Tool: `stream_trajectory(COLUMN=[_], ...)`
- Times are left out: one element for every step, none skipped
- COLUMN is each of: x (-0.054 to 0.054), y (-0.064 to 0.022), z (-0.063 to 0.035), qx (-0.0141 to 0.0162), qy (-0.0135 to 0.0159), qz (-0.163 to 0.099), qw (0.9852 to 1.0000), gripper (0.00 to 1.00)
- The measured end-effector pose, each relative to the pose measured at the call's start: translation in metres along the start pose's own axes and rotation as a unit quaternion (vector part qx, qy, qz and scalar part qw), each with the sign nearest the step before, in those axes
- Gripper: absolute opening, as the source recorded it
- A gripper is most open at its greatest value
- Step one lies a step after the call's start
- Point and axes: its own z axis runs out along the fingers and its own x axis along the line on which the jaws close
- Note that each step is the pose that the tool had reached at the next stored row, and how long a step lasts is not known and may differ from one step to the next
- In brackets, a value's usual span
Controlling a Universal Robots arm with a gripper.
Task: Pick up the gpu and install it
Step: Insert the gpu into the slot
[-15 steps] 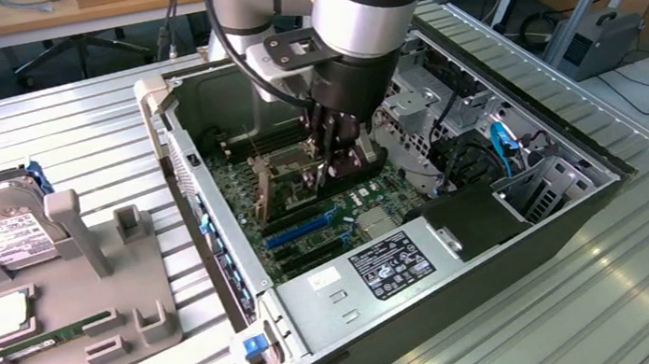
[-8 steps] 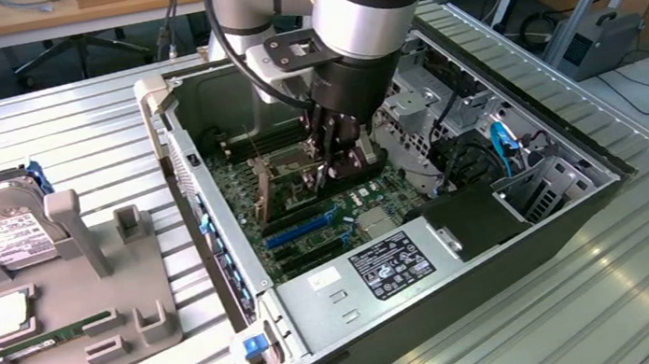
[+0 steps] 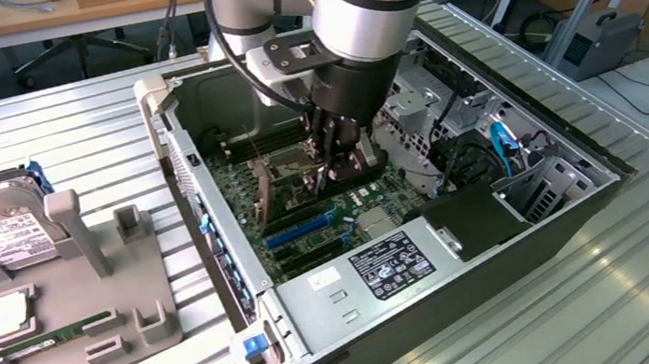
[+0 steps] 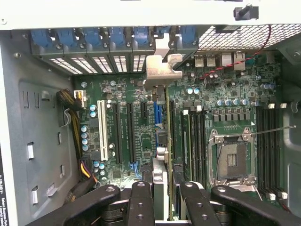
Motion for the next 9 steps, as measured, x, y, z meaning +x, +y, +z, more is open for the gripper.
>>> stream_trajectory(x=[0.0003, 0.0006, 0.0008, 0.0012, 0.0013, 0.0016, 0.0018, 0.0020, 0.0022], y=[0.0001, 0.0002, 0.0003, 0.0004, 0.0005, 0.0006, 0.0007, 0.0008, 0.0008], z=[0.0000, 0.0001, 0.0001, 0.0001, 0.0001, 0.0001, 0.0001, 0.0001, 0.0002], qx=[0.0000, 0.0000, 0.0000, 0.0000, 0.0000, 0.0000, 0.0000, 0.0000, 0.0000], qy=[0.0000, 0.0000, 0.0000, 0.0000, 0.0000, 0.0000, 0.0000, 0.0000, 0.0000], qz=[0.000, 0.000, 0.000, 0.000, 0.000, 0.000, 0.000, 0.000, 0.000], qw=[1.0000, 1.0000, 1.0000, 1.0000, 1.0000, 1.0000, 1.0000, 1.0000, 1.0000], gripper=[0.27, 0.27, 0.27, 0.27, 0.27, 0.27, 0.27, 0.27, 0.27])
